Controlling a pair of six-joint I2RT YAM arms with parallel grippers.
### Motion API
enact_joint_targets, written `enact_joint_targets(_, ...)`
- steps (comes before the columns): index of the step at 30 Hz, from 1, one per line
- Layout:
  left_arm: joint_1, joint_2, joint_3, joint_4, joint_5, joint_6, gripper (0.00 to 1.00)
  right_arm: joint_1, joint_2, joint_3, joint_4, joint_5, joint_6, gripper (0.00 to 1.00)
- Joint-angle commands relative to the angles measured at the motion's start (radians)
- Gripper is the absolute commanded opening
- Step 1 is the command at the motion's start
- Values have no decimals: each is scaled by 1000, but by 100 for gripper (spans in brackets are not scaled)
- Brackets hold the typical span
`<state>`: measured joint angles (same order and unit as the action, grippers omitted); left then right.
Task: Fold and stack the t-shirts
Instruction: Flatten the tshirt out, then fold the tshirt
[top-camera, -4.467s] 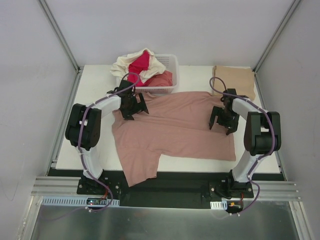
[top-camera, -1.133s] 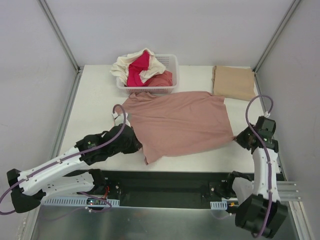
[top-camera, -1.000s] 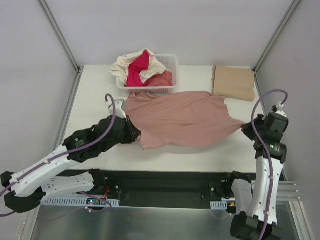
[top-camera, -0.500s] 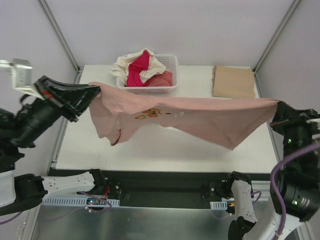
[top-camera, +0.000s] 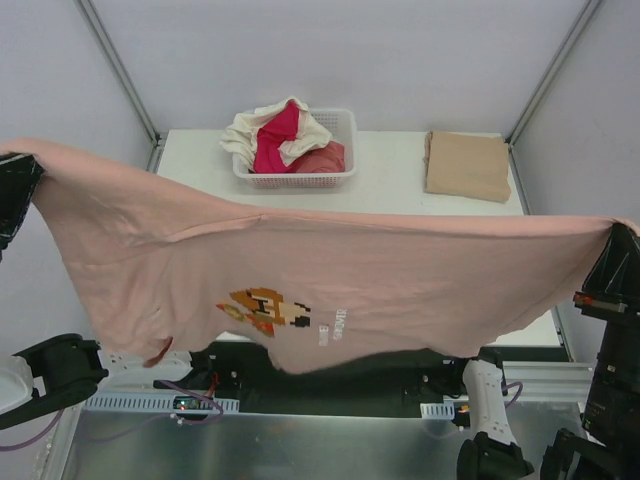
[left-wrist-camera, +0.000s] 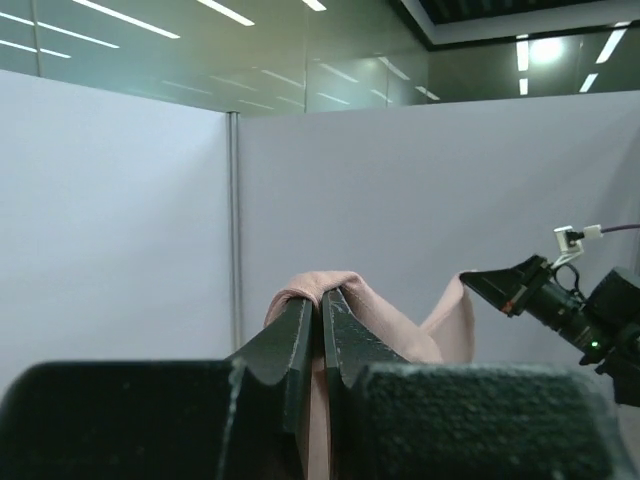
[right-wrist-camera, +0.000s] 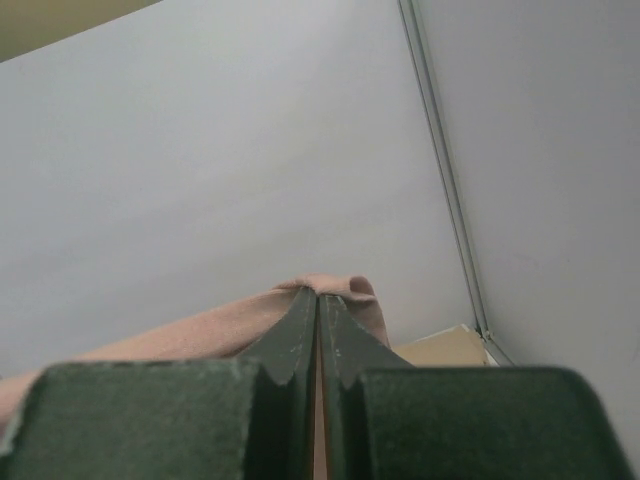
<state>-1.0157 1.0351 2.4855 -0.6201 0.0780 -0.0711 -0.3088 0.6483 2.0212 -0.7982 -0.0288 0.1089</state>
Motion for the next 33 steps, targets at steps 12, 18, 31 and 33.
enact_joint_targets(12,486,227,-701,286,-454,31,0,26,304,-726,395,-269,77,1)
enact_joint_targets(18,632,422,-990,446,-125,5,0,165,659,-832,468,-155,-41,1)
enact_joint_targets(31,703,752,-939,461,58,-47,0,181,1169,-602,436,-141,-84,2)
enact_joint_targets(33,703,743,-964,464,63,-53,0,181,1180,-587,424,-138,-92,3)
